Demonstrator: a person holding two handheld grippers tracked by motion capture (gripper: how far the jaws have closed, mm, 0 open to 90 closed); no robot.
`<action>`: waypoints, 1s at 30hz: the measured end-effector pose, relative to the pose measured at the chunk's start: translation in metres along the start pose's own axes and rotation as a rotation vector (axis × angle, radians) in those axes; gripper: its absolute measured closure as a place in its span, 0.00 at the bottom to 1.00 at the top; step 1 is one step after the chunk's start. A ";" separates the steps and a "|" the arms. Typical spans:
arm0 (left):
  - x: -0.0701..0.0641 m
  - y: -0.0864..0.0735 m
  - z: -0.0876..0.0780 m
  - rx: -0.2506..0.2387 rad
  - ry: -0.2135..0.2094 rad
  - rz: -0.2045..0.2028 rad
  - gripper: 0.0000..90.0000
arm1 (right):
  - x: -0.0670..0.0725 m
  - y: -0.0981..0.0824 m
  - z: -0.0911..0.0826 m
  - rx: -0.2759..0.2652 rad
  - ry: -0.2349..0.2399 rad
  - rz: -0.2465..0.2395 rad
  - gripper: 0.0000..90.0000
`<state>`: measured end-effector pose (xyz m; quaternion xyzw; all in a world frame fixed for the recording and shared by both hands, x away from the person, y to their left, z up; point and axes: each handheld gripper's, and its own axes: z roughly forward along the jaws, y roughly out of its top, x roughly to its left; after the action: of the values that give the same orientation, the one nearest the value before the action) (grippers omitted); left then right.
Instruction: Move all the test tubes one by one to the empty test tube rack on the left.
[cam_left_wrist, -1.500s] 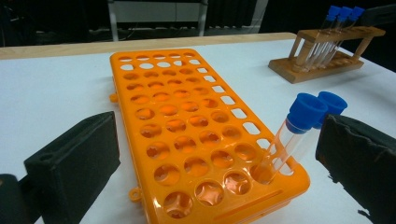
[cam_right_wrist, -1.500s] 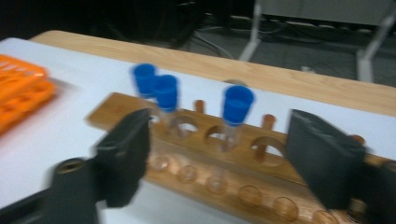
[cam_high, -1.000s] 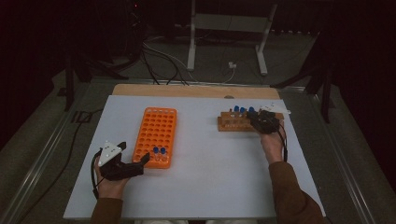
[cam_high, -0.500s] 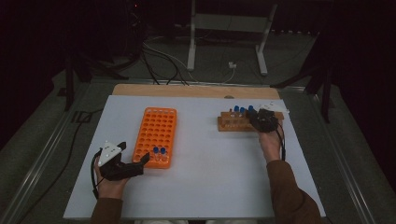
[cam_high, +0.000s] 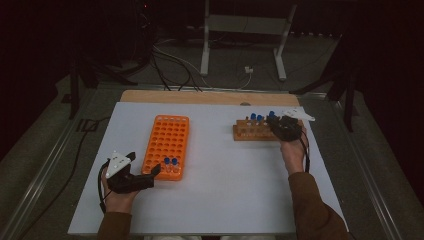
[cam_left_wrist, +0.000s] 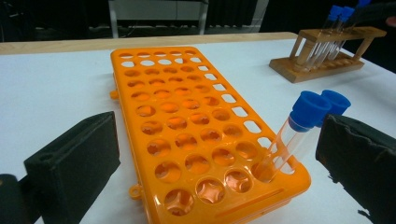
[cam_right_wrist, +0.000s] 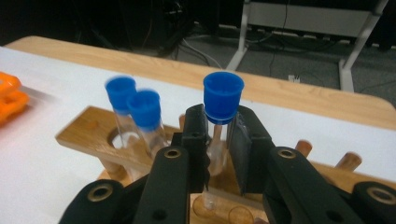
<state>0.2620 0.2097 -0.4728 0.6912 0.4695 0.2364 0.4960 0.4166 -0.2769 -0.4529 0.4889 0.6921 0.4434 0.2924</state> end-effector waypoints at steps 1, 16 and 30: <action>0.000 0.000 0.000 0.000 0.001 -0.001 0.01 | 0.001 0.002 -0.002 -0.008 0.003 -0.001 0.86; -0.002 0.004 0.000 0.001 0.023 0.018 0.01 | 0.003 0.021 -0.026 -0.056 0.004 -0.018 0.86; 0.001 0.007 -0.002 0.017 0.041 0.018 0.01 | 0.004 0.023 -0.040 -0.084 0.028 -0.009 0.86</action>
<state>0.2640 0.2112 -0.4661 0.6946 0.4753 0.2508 0.4782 0.3916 -0.2828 -0.4145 0.4668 0.6790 0.4775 0.3052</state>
